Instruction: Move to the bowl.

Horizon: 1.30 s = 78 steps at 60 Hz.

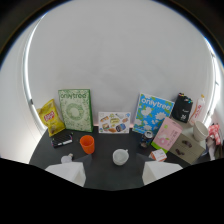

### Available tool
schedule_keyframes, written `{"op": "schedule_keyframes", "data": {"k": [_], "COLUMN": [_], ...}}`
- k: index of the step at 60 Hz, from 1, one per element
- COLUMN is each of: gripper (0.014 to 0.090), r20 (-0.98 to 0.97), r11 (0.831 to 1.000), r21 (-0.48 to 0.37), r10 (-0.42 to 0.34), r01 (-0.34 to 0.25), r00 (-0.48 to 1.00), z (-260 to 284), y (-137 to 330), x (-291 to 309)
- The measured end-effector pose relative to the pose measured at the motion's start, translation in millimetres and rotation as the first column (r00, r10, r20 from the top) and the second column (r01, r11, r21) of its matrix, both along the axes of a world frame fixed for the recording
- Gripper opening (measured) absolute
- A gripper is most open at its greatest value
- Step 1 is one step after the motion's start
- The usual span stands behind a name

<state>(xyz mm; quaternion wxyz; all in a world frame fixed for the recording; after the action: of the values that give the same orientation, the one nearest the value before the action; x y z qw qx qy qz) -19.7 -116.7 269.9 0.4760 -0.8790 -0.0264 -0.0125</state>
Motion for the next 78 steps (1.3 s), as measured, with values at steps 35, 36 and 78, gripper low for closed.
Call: {"op": "schedule_keyframes", "data": {"k": [35,36,78], "gripper": [0.0859,0.0861,0.0859], "r20": [0.050,0.053,0.068], "r11": [0.995,0.994,0.982], "r21": [-0.032,-0.028,0.022], "r10": [-0.094,-0.100,-0.188], "r01": [0.096,0.101,0.187], "r00": [0.994,0.994,0.980], "z": [-23,-22,-19], "y": [-58,-57,17], "x": [175,186,481]}}
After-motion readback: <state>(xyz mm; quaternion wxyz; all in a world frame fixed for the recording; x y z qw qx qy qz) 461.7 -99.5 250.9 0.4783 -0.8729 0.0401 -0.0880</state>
